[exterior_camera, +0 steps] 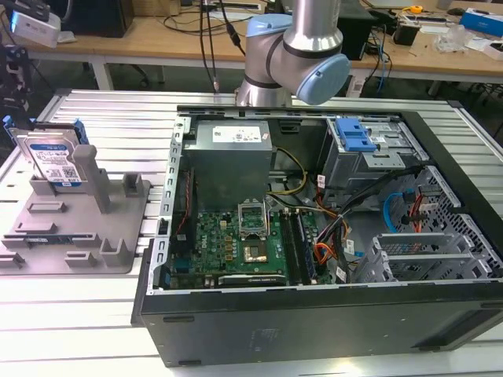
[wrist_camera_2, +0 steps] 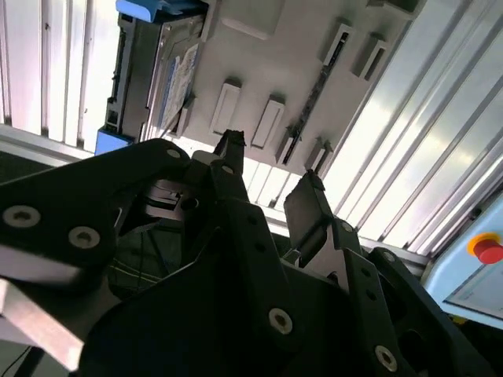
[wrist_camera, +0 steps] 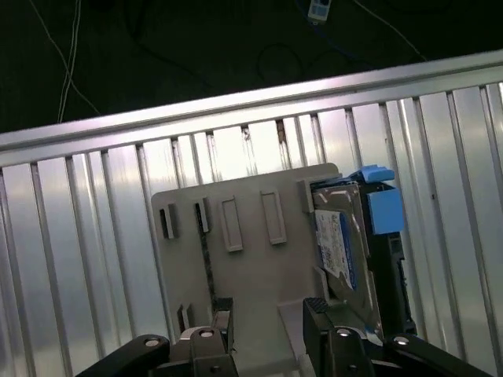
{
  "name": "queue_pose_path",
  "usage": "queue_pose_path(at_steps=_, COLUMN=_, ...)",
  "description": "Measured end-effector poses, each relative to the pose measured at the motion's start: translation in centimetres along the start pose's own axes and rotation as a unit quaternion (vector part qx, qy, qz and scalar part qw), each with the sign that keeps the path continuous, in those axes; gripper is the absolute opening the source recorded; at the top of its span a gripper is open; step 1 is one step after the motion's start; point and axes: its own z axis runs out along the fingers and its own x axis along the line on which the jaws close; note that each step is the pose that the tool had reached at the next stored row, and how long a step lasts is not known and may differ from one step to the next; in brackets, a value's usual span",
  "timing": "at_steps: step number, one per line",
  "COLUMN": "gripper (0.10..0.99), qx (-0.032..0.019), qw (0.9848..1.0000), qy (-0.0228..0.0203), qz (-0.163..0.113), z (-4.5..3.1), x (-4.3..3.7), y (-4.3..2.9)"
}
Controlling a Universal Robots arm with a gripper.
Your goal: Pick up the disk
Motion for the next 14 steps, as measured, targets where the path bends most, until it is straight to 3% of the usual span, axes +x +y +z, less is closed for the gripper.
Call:
queue_pose_path(at_steps=3, gripper=0.482, qx=0.0003, qw=1.0, qy=0.0008, qz=-0.009, z=0.02, x=0.01, y=-0.01)
queue_pose_path(at_steps=6, gripper=0.482, qx=0.0027, qw=0.9997, qy=0.0063, qz=-0.022, z=0.06, x=-0.03, y=-0.01)
queue_pose_path(at_steps=8, gripper=0.482, qx=0.0027, qw=0.9997, qy=0.0066, qz=-0.022, z=0.06, x=-0.03, y=-0.01)
queue_pose_path(at_steps=14, gripper=0.482, qx=0.0117, qw=0.9995, qy=0.0054, qz=-0.029, z=0.16, x=-0.46, y=0.39)
